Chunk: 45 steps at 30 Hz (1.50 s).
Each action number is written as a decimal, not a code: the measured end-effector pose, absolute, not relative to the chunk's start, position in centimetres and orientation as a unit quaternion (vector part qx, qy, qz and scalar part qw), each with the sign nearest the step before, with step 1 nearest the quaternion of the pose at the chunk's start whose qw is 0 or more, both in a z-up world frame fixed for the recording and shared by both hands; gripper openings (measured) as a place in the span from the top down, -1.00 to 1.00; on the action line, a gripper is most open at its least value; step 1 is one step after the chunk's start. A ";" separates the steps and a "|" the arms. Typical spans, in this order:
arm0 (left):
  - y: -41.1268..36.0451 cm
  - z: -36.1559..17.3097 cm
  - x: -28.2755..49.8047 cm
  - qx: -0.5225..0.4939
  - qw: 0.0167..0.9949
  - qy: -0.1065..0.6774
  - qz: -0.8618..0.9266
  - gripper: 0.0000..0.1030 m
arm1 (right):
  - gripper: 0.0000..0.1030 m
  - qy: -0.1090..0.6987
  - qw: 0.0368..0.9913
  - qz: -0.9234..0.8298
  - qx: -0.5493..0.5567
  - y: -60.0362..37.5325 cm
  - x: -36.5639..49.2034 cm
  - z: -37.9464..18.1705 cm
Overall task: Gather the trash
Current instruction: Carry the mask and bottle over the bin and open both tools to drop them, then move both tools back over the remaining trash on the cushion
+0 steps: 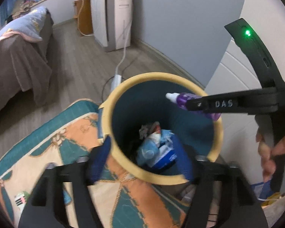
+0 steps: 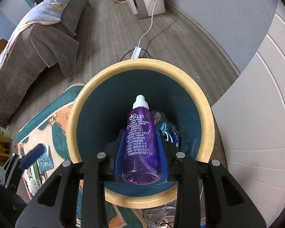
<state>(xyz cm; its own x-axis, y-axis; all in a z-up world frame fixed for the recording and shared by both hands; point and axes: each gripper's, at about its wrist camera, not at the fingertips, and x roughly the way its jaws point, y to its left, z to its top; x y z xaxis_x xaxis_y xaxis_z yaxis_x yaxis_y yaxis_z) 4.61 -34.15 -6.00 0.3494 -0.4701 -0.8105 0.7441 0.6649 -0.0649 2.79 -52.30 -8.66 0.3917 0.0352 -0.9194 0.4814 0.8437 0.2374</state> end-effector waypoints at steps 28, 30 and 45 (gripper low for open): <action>-9.8 0.9 3.6 0.131 0.862 0.438 -0.217 -0.85 | -0.89 0.500 0.843 -0.058 0.190 -40.9 5.3 -2.2; -8.1 1.2 3.1 0.133 0.869 0.430 -0.203 -0.86 | -0.89 0.504 0.844 -0.048 0.176 -39.0 5.6 -2.0; 0.2 1.6 3.4 0.061 0.897 0.416 -0.140 -0.87 | -0.89 0.526 0.839 0.007 0.142 -29.2 5.4 -2.5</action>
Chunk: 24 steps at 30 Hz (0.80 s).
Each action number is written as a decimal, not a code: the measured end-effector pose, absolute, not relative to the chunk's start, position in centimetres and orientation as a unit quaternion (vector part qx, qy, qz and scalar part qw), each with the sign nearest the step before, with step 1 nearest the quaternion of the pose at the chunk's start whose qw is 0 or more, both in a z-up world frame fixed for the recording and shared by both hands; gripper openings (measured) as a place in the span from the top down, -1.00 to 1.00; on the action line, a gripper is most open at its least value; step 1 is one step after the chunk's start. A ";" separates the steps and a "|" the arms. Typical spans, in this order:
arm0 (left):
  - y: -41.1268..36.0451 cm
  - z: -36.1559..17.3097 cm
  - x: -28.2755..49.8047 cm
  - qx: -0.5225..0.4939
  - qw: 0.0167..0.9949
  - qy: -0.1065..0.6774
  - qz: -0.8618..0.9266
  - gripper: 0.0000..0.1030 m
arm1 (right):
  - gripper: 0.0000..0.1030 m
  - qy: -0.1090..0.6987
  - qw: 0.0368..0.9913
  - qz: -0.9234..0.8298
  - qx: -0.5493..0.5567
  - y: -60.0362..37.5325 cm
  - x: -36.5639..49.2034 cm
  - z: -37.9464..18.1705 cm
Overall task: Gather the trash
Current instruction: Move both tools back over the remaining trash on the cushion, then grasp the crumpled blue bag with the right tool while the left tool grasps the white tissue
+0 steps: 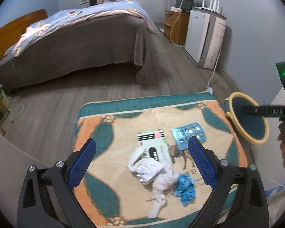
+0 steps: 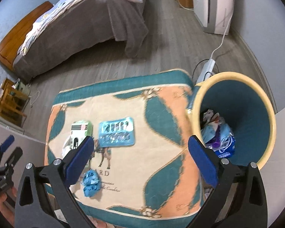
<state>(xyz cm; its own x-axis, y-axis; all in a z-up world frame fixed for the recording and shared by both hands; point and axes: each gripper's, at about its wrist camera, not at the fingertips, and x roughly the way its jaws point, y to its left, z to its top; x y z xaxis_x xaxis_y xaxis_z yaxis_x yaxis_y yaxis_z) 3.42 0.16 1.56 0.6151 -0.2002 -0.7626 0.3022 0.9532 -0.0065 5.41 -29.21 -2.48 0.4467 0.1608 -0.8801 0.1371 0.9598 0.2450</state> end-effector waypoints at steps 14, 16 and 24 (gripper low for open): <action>4.0 -0.1 2.6 0.081 0.891 0.428 -0.125 -0.87 | -0.89 0.554 0.829 0.034 0.076 -18.8 2.3 -5.3; 4.5 -0.6 2.8 0.082 0.889 0.436 -0.118 -0.87 | -0.89 0.563 0.823 0.039 0.060 -17.5 2.1 -6.2; 5.6 -0.8 3.1 0.055 0.886 0.443 -0.124 -0.87 | -0.86 0.612 0.789 0.058 0.014 -13.4 1.7 -11.1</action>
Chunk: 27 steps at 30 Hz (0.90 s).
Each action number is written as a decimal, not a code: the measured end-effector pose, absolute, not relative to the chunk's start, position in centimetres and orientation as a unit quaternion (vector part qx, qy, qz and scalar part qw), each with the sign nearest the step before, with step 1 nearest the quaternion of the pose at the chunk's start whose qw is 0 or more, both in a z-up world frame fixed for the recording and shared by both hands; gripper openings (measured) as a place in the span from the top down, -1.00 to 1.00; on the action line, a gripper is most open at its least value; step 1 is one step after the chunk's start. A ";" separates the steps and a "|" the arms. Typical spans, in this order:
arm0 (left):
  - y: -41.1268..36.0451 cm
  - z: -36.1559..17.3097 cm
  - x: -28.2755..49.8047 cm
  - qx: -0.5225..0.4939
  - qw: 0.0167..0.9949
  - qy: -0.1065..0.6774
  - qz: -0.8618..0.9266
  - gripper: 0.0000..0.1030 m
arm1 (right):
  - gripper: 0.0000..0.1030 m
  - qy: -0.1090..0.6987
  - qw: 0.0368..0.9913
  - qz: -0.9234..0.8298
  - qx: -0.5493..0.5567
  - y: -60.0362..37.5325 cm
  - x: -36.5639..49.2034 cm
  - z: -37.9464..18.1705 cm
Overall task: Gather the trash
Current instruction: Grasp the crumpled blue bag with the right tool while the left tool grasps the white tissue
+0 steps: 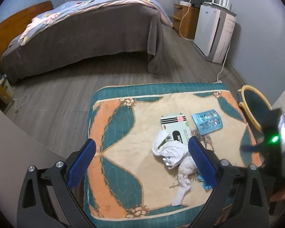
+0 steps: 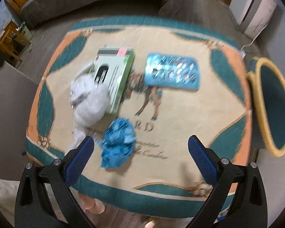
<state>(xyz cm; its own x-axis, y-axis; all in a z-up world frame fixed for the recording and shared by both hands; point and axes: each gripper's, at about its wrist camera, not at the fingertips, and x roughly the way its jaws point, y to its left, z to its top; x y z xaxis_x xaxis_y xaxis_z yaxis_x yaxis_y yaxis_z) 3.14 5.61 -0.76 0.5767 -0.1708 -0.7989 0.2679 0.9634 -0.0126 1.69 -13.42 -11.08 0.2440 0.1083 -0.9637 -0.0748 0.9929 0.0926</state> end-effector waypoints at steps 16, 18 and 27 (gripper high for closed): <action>4.4 -2.4 2.9 0.051 0.868 0.472 -0.143 -0.87 | 0.50 0.630 0.769 0.104 -0.026 -13.8 2.9 -9.0; 3.7 -3.1 2.8 0.052 0.867 0.477 -0.137 -0.87 | 0.50 0.609 0.787 0.092 -0.041 -15.3 3.9 -7.2; -1.3 -8.3 1.6 0.099 0.816 0.537 -0.189 -0.85 | 0.50 0.602 0.796 0.061 -0.002 -19.2 4.7 -8.7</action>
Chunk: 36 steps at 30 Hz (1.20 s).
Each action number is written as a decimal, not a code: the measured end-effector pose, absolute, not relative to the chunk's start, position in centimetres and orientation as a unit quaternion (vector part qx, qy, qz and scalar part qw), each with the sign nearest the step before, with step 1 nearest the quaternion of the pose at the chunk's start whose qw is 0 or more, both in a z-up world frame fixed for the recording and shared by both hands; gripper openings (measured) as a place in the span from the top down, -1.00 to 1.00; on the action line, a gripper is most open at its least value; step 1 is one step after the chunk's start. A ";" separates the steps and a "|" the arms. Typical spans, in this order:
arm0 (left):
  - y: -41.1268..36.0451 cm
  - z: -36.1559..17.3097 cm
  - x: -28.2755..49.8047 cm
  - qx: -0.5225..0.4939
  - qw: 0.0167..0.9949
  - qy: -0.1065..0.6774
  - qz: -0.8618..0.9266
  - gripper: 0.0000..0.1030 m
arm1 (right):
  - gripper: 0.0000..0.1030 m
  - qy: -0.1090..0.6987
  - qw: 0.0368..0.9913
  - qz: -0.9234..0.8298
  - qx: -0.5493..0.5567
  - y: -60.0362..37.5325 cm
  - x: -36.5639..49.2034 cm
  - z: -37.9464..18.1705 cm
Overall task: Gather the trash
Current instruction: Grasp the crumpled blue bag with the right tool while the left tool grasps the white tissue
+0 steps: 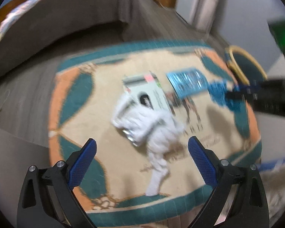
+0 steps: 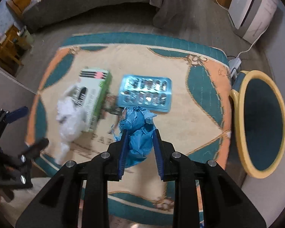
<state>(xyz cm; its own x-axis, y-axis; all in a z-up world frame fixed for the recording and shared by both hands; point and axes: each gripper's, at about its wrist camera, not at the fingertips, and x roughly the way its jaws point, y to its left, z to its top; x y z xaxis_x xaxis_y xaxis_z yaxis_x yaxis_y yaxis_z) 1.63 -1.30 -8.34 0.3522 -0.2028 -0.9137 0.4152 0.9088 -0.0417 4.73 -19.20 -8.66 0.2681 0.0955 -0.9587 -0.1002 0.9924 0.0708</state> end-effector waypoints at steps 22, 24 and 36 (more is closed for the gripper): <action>-4.5 -11.5 2.6 0.120 0.779 0.565 -0.244 0.03 | -0.08 0.659 0.751 0.041 -0.006 -22.0 5.3 -13.2; -4.8 -11.5 2.7 0.123 0.780 0.563 -0.244 0.28 | 0.05 0.665 0.746 0.041 -0.018 -21.6 5.2 -13.7; -5.2 -8.1 2.3 0.114 0.802 0.521 -0.268 0.65 | 0.54 0.638 0.767 0.057 -0.039 -20.4 4.9 -11.8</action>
